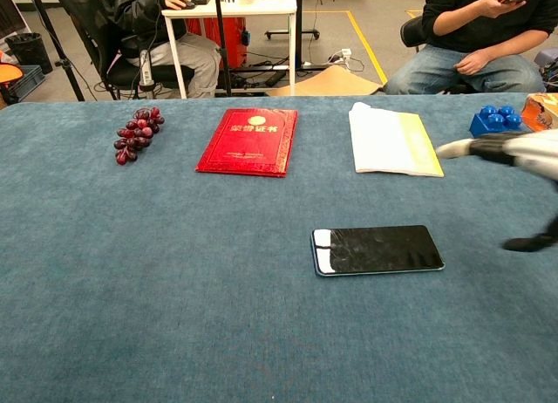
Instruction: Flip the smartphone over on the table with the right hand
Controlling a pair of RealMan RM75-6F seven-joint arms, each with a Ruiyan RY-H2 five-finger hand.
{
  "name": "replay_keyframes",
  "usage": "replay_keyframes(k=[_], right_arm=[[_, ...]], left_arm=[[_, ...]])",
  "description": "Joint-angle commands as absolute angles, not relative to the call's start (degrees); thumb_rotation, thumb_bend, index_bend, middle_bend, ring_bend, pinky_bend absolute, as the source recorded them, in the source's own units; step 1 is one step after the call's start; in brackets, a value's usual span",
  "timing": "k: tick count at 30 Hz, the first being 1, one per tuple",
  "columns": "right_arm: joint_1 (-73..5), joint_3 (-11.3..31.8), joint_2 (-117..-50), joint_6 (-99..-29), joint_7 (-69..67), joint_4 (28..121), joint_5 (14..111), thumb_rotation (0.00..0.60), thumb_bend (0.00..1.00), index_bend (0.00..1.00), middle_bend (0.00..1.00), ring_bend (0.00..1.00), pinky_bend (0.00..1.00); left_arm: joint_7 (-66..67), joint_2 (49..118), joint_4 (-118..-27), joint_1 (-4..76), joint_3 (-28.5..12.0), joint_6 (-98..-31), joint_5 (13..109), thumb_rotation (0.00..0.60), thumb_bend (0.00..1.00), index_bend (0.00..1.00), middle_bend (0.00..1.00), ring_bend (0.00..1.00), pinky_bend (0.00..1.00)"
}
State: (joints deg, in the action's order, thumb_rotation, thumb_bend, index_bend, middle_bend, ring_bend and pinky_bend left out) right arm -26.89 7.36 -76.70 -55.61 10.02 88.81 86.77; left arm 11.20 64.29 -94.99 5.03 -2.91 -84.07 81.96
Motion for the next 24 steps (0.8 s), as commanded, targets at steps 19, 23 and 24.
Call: replay_keyframes(k=[19, 23, 24], right_arm=[[-39.02, 6.70, -93.51, -47.88, 19.54, 78.91, 82.37, 0.600, 0.18, 0.12, 0.14, 0.00, 0.10], [-39.07, 6.02, -94.30, -48.51, 20.25, 77.68, 82.14, 0.600, 0.18, 0.12, 0.14, 0.00, 0.10], [-39.09, 5.79, -94.48, -48.75, 20.49, 77.22, 82.28, 0.600, 0.18, 0.12, 0.14, 0.00, 0.10]], left_arm=[[12.89, 65.98, -92.59, 6.63, -4.53, -80.73, 76.95, 0.600, 0.00, 0.00, 0.00, 0.00, 0.00], [12.68, 65.75, -92.84, 6.62, -4.46, -80.70, 76.92, 0.600, 0.00, 0.00, 0.00, 0.00, 0.00], [12.62, 65.68, -92.91, 6.62, -4.44, -80.69, 76.91, 0.600, 0.00, 0.00, 0.00, 0.00, 0.00]])
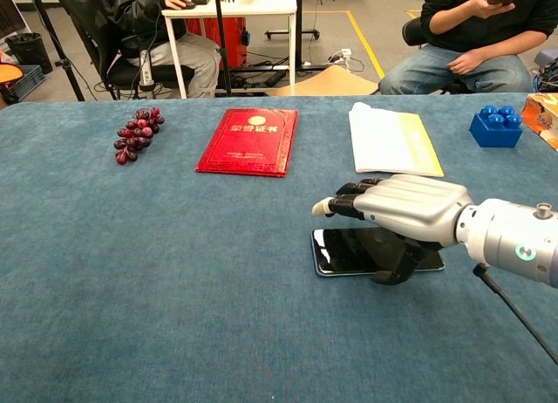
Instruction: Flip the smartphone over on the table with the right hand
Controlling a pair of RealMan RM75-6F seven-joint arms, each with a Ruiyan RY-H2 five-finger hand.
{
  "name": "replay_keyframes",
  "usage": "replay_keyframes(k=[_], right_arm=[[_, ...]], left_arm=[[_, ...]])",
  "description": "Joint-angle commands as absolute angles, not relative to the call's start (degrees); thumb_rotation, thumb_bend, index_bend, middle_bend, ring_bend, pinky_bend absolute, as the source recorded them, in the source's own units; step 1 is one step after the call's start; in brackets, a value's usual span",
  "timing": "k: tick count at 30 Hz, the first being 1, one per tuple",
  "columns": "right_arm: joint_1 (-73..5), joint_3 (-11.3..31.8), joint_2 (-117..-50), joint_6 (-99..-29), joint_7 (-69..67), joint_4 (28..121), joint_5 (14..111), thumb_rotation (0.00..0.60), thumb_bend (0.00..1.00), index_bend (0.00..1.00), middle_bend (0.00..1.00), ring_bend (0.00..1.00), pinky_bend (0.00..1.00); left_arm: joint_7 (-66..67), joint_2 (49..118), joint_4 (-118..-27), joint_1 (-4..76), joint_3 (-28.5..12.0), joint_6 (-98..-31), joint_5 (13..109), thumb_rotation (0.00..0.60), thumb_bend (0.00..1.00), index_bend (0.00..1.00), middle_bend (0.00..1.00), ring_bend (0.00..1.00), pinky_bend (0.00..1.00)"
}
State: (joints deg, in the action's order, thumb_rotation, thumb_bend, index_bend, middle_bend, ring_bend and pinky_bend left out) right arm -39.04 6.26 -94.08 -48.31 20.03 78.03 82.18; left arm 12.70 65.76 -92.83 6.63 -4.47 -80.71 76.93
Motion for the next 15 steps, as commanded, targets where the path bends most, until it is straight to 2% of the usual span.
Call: replay_keyframes(k=[1, 15], right_arm=[[-39.12, 5.48, -94.69, -49.02, 20.95, 76.51, 82.56, 0.600, 0.18, 0.12, 0.14, 0.00, 0.10], [-39.63, 3.69, -96.05, -49.34, 21.52, 72.34, 82.59, 0.600, 0.18, 0.12, 0.13, 0.00, 0.10]], left_arm=[[12.56, 65.61, -92.98, 6.60, -4.45, -80.74, 76.90, 0.600, 0.00, 0.00, 0.00, 0.00, 0.00], [13.03, 65.62, -93.39, 6.62, -4.36, -81.13, 76.98, 0.600, 0.00, 0.00, 0.00, 0.00, 0.00]])
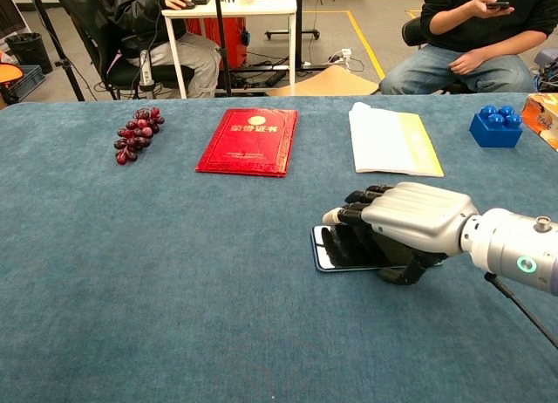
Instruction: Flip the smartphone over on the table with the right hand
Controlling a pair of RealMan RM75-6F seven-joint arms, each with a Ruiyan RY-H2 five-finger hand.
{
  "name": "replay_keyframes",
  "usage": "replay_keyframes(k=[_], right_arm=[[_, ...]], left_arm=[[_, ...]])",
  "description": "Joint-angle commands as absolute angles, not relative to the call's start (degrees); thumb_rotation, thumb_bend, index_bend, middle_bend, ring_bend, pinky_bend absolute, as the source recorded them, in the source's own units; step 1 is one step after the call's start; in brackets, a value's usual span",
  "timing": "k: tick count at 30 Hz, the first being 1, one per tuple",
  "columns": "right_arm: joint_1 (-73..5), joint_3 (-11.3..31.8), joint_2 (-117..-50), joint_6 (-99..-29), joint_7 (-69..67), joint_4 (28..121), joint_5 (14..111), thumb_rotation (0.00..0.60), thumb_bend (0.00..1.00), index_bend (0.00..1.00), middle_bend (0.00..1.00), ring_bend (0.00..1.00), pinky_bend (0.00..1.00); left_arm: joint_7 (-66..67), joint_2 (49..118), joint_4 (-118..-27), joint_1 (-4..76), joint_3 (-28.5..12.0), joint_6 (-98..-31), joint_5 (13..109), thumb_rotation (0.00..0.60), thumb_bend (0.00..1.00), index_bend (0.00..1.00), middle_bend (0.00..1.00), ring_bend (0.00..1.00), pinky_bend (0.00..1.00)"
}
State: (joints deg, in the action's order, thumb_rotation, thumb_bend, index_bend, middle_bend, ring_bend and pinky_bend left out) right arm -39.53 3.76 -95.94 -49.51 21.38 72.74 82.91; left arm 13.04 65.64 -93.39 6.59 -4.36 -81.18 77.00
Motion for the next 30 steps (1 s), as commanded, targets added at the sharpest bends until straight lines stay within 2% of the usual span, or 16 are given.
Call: replay_keyframes(k=[1, 4, 7, 12, 17, 24, 30], right_arm=[[-39.67, 3.68, -96.08, -49.20, 21.60, 72.07, 82.34, 0.600, 0.18, 0.12, 0.12, 0.00, 0.10], [-39.79, 3.86, -96.17, -48.55, 21.51, 71.36, 81.19, 0.600, 0.19, 0.12, 0.12, 0.00, 0.12], [-39.88, 4.09, -96.25, -48.12, 21.29, 70.67, 80.17, 0.600, 0.22, 0.12, 0.16, 0.03, 0.18], [-40.15, 4.23, -96.51, -48.13, 19.83, 69.98, 79.86, 0.600, 0.44, 0.19, 0.29, 0.19, 0.29], [-39.96, 3.77, -95.84, -49.16, 14.86, 71.10, 81.41, 0.600, 0.58, 0.23, 0.32, 0.21, 0.30], [-39.02, 2.33, -91.16, -48.86, 7.93, 78.32, 82.18, 0.600, 0.61, 0.23, 0.32, 0.22, 0.30], [-38.81, 1.88, -84.16, -43.77, 0.38, 89.05, 78.03, 0.600, 0.61, 0.23, 0.28, 0.20, 0.30]], left_arm=[[13.01, 65.60, -93.37, 6.65, -4.34, -81.07, 76.96, 0.600, 0.00, 0.00, 0.00, 0.00, 0.00], [12.85, 65.56, -93.30, 6.68, -4.36, -80.97, 76.84, 0.600, 0.00, 0.00, 0.00, 0.00, 0.00], [12.67, 65.49, -93.26, 6.66, -4.38, -81.07, 76.86, 0.600, 0.00, 0.00, 0.00, 0.00, 0.00], [12.54, 65.44, -93.25, 6.67, -4.28, -81.05, 76.94, 0.600, 0.00, 0.00, 0.00, 0.00, 0.00], [12.42, 65.37, -93.29, 6.63, -4.24, -81.16, 77.02, 0.600, 0.00, 0.00, 0.00, 0.00, 0.00], [12.14, 65.19, -93.48, 6.56, -4.13, -81.34, 77.29, 0.600, 0.00, 0.00, 0.00, 0.00, 0.00], [12.27, 65.05, -93.98, 6.52, -3.82, -81.55, 77.96, 0.600, 0.00, 0.00, 0.00, 0.00, 0.00]])
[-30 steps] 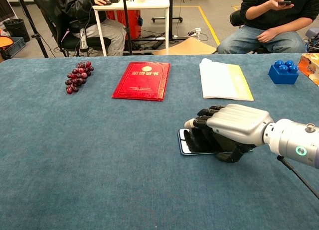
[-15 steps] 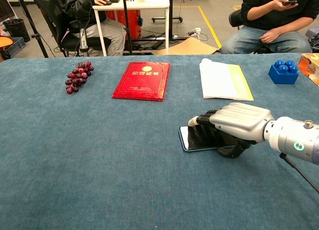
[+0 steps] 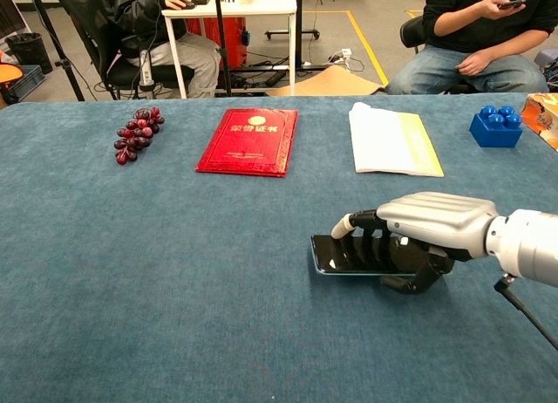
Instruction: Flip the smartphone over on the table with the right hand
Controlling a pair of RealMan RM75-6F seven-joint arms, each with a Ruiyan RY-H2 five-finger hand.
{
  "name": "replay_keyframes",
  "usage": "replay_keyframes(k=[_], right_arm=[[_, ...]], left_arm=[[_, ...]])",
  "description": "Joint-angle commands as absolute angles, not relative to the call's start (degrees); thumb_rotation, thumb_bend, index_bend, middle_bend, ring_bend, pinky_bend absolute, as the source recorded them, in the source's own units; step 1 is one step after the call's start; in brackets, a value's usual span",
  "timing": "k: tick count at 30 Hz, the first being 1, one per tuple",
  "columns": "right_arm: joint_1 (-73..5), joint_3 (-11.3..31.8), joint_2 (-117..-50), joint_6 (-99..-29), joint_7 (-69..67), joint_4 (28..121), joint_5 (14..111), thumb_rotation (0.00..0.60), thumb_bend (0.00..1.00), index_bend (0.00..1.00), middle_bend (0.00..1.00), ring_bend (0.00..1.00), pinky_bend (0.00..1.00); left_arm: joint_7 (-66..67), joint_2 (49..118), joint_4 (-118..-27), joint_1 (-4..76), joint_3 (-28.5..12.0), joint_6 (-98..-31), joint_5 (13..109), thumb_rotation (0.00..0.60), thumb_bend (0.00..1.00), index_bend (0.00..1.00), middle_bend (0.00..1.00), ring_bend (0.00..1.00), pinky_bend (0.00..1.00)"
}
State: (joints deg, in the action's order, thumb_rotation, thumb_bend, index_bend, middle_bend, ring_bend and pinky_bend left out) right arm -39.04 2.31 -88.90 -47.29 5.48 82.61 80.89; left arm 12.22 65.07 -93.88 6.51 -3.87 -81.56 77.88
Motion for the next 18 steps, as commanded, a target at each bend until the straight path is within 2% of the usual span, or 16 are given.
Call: replay_keyframes(k=[1, 8, 13, 18], right_arm=[[-38.82, 1.94, -83.67, -43.32, -0.30, 89.80, 77.55, 0.600, 0.61, 0.23, 0.27, 0.20, 0.30], [-39.75, 4.35, -78.94, -37.34, -9.03, 94.59, 70.27, 0.600, 0.62, 0.23, 0.21, 0.15, 0.30], [-41.27, 6.51, -78.01, -32.25, -14.35, 92.65, 64.80, 0.600, 0.62, 0.22, 0.20, 0.14, 0.30], [-41.85, 7.65, -78.50, -31.66, -15.45, 89.93, 62.42, 0.600, 0.62, 0.22, 0.17, 0.09, 0.25]], left_arm=[[12.29, 65.05, -94.02, 6.54, -3.81, -81.53, 77.99, 0.600, 0.00, 0.00, 0.00, 0.00, 0.00], [12.71, 65.07, -94.46, 6.70, -3.54, -81.43, 78.57, 0.600, 0.00, 0.00, 0.00, 0.00, 0.00], [13.14, 65.24, -94.53, 6.86, -3.50, -81.21, 78.55, 0.600, 0.00, 0.00, 0.00, 0.00, 0.00], [13.36, 65.33, -94.45, 6.94, -3.53, -80.99, 78.23, 0.600, 0.00, 0.00, 0.00, 0.00, 0.00]])
